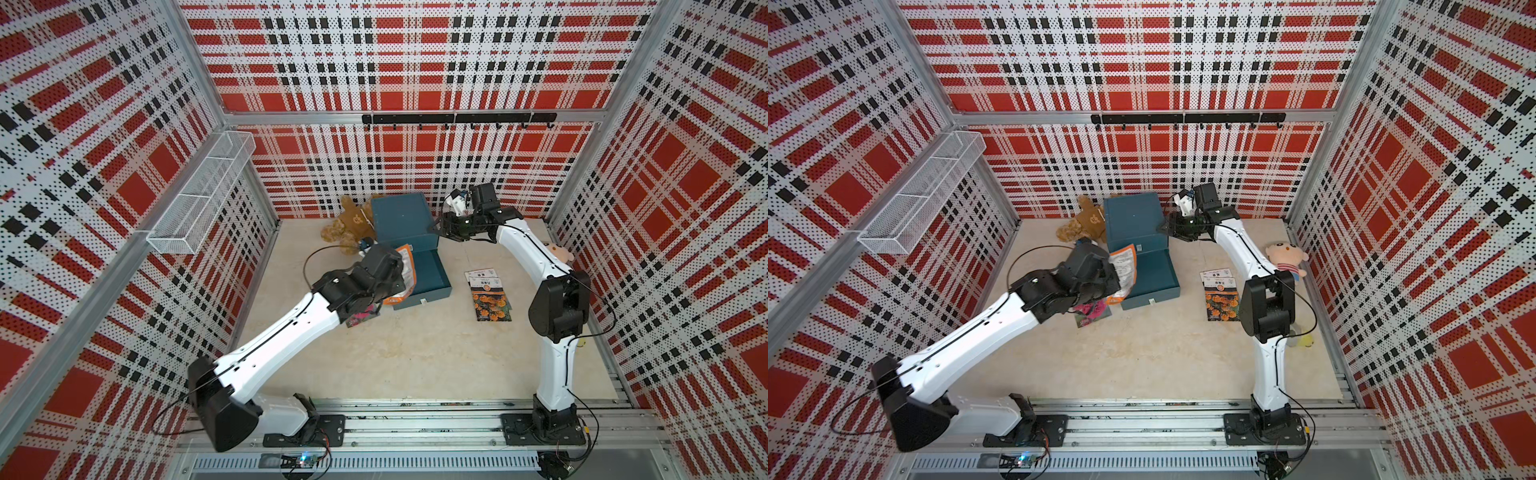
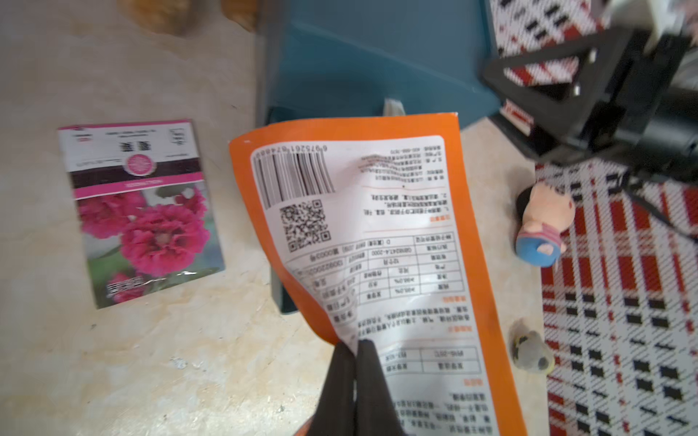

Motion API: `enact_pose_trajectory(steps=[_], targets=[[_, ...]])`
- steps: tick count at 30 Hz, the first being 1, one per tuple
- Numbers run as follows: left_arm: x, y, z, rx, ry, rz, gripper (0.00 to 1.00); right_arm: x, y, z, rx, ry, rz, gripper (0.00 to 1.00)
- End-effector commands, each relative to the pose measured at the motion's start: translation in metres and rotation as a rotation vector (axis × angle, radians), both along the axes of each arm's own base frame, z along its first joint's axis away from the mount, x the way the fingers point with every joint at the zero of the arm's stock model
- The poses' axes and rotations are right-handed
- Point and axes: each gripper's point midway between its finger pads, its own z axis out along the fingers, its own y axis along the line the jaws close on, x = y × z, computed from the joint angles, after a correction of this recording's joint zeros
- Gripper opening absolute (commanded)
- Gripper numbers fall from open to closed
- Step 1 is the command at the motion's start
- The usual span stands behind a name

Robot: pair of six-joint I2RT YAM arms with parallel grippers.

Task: Take the seed bags out of the drawer
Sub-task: Place the seed packet at the center of the board.

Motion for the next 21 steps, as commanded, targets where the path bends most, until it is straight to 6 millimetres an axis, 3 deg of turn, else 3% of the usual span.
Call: enact_pose_trajectory(steps=[1,5,8,14,21], targets=[[0.003,0.048,-0.021,0.007,0.015,0.162,0.00,0.004,-0.004,0.005,0.008,0.000,-0.008,0.58],[0.006,0.082,-0.062,0.058,0.079,0.226,0.00,0.007,-0.012,0.008,0.008,-0.003,-0.025,0.59],[0.012,0.094,-0.098,0.117,0.150,0.239,0.00,0.009,-0.022,0.012,0.009,-0.007,-0.045,0.59],[0.031,0.095,-0.142,0.264,0.249,0.216,0.00,0.007,-0.049,0.025,0.005,-0.021,-0.090,0.59],[0.045,0.096,-0.189,0.364,0.350,0.161,0.00,-0.023,-0.059,0.029,-0.016,-0.027,-0.099,0.59]])
